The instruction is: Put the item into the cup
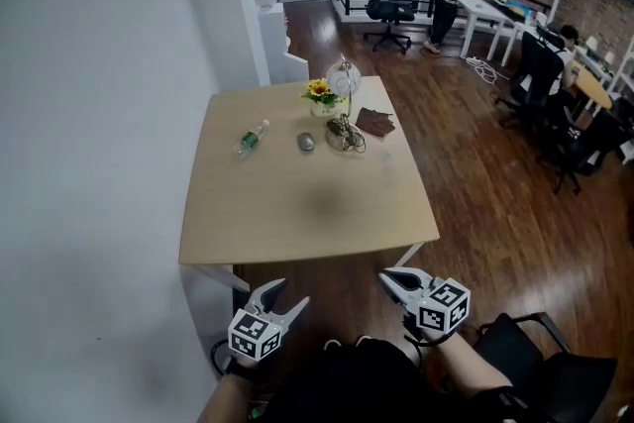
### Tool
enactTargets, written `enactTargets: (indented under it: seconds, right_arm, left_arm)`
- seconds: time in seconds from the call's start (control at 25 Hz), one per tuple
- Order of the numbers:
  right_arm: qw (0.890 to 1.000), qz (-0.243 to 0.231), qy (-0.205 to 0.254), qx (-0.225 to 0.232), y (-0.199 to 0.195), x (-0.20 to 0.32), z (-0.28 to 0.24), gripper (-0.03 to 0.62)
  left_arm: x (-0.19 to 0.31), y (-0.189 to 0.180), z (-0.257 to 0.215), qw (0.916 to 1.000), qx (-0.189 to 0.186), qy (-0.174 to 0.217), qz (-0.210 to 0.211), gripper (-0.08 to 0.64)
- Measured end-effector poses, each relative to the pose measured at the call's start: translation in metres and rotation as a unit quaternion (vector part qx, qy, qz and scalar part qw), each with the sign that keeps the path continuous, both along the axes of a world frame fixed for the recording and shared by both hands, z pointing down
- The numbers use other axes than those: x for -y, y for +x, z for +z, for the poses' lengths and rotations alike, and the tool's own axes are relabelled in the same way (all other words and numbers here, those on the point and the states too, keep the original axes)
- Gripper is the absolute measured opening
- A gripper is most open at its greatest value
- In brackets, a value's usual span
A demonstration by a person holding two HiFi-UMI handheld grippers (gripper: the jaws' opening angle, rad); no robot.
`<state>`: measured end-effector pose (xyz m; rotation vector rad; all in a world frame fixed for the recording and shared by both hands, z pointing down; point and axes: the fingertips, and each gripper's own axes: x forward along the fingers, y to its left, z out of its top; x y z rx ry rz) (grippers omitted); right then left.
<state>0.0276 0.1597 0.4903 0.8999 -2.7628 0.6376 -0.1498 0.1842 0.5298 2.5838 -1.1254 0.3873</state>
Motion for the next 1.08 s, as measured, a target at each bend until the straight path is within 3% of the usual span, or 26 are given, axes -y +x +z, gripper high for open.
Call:
enactTargets:
  seconds: [0.4,1.08]
  right_arm:
    - [1.0,0.003,-0.003,-0.013,0.005,-0.025,0.005,0.009]
    - [1.0,-0.008,-0.006,-0.008,0.009,-0.03,0.007,0.009]
  left_arm:
    - [-0.018,0.025,-0.006,0.9997,-0.004,0.011,0.021,0.244]
    - [-0.03,0.031,-0.009,0.9998,0.006,0.012,0.017,0.244]
